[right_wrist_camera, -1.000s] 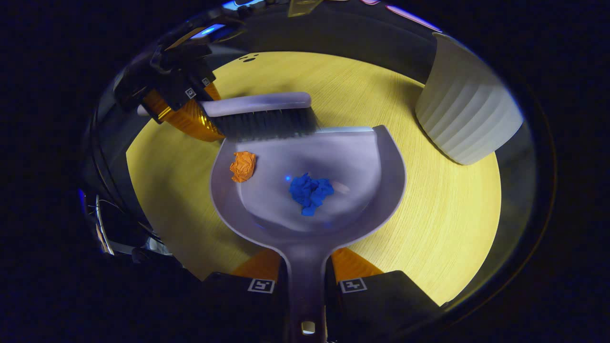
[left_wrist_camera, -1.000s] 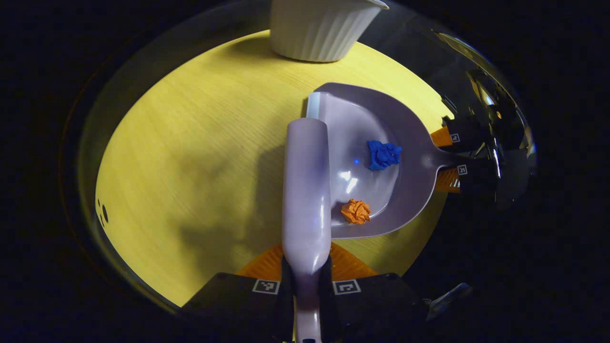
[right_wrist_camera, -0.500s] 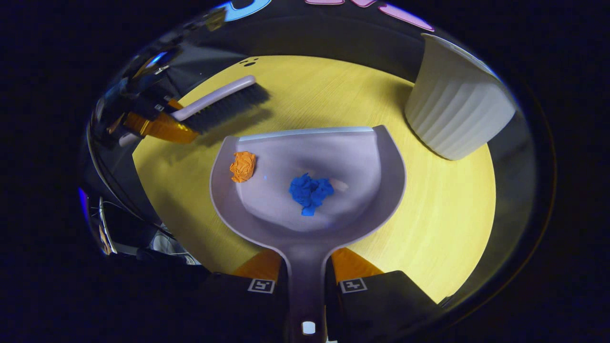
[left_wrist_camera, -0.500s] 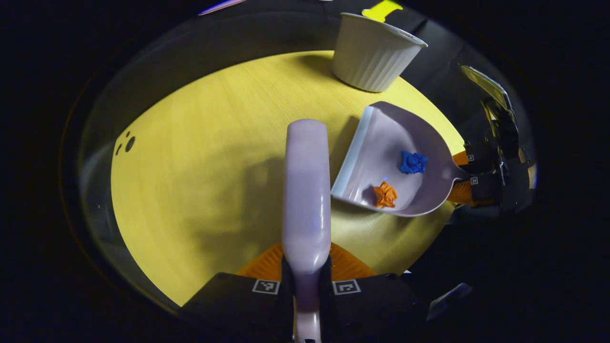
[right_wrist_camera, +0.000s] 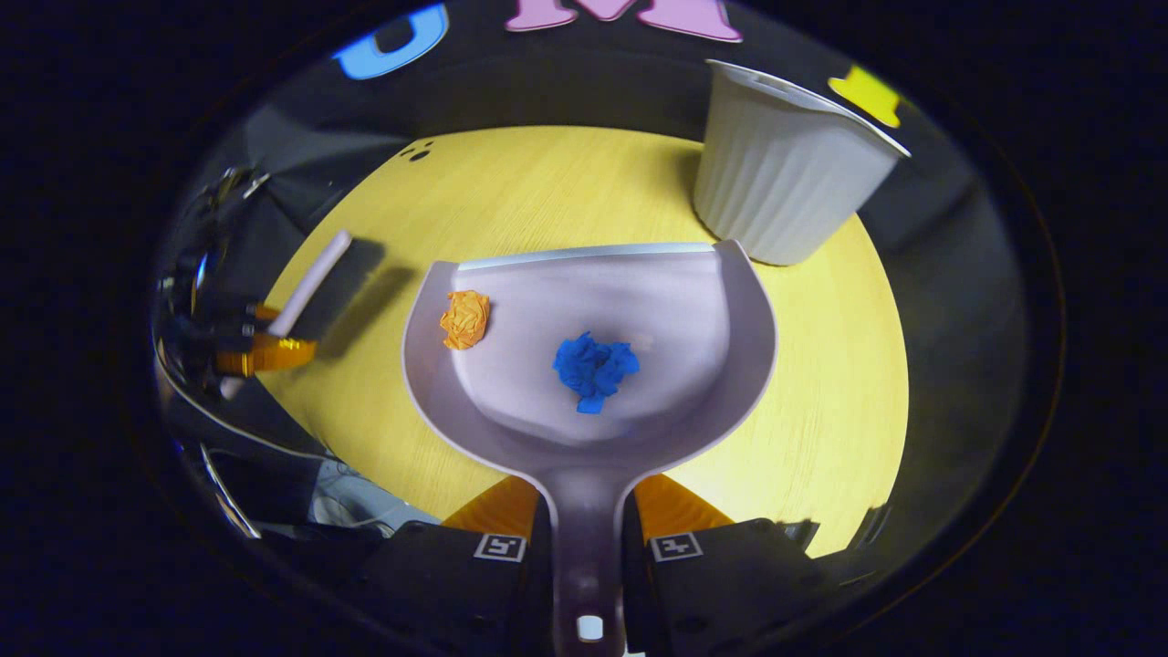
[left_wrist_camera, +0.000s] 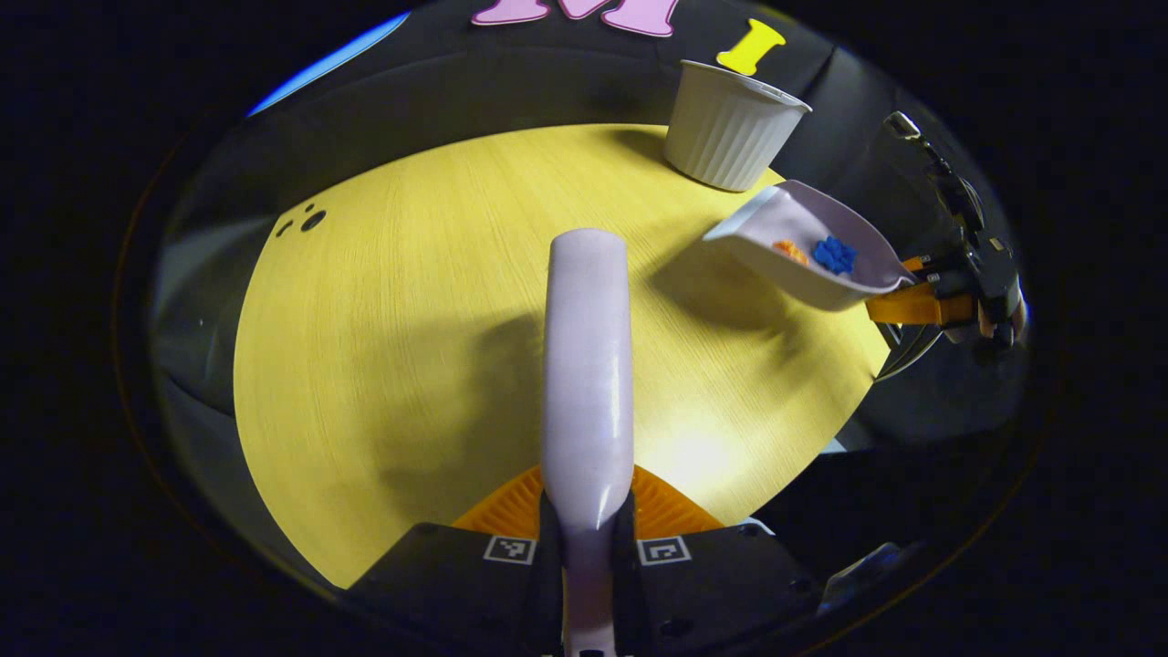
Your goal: Pick up the small broom and dustpan from the desktop, sweep the trash into the dustpan with the broom, and then empty the trash into the garbage bin.
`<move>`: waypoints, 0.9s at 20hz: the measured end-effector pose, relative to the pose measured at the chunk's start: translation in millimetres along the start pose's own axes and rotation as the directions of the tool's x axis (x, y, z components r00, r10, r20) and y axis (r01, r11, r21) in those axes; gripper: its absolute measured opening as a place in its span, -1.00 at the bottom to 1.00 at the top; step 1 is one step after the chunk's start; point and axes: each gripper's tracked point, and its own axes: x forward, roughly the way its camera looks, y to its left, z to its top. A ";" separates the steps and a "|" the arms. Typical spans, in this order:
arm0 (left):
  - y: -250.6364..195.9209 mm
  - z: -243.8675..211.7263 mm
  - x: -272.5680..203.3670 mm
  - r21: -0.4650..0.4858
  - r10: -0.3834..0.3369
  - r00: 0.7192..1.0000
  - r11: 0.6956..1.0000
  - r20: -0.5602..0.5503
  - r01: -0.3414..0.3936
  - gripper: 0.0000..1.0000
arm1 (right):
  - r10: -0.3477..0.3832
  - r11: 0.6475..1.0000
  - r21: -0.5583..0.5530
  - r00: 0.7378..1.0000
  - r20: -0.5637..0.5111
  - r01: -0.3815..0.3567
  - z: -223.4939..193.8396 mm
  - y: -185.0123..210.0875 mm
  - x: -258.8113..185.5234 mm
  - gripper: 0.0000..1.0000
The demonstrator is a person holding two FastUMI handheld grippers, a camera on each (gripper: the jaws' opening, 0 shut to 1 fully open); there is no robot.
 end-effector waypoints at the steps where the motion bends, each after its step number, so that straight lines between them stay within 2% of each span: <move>1: -1.8 -4.2 -1.2 -0.011 0.005 1.000 1.000 0.000 -0.005 -0.48 | -0.010 1.000 0.026 1.000 0.011 0.010 1.7 -6.0 -6.7 -0.24; 2: -0.8 -7.1 -3.0 -0.025 0.012 1.000 1.000 0.005 -0.012 -0.48 | -0.018 0.999 0.052 1.000 0.016 0.017 2.4 -12.4 -13.9 -0.31; 5: -2.3 -10.8 -6.1 -0.129 0.035 0.999 0.991 0.028 -0.031 -0.48 | -0.023 0.991 0.132 1.000 0.007 0.022 -3.4 -34.5 -32.2 -0.31; 9: -16.1 -9.8 -10.2 -0.249 0.049 0.998 0.968 0.033 -0.039 -0.48 | -0.063 0.983 0.171 0.998 -0.019 0.065 -17.0 -79.3 -61.9 -0.31; 10: -18.1 -9.1 -12.4 -0.260 0.046 0.998 0.965 0.034 -0.036 -0.48 | -0.068 0.981 0.181 0.998 -0.018 0.070 -16.3 -89.3 -71.1 -0.39; 11: -16.7 -9.7 -13.0 -0.265 0.054 0.998 0.963 0.030 -0.044 -0.48 | -0.072 0.978 0.196 0.997 -0.013 0.073 -15.6 -100.2 -81.3 -0.31; 15: -19.9 -6.9 -21.6 -0.271 0.074 0.997 0.960 0.026 -0.064 -0.48 | -0.096 0.968 0.236 0.994 0.048 0.083 10.6 -140.1 -118.4 -0.31; 18: -21.6 -8.9 -22.9 -0.278 0.065 0.998 0.959 0.018 -0.057 -0.48 | -0.056 0.945 0.327 0.991 0.124 0.013 50.9 -152.2 -144.2 -0.31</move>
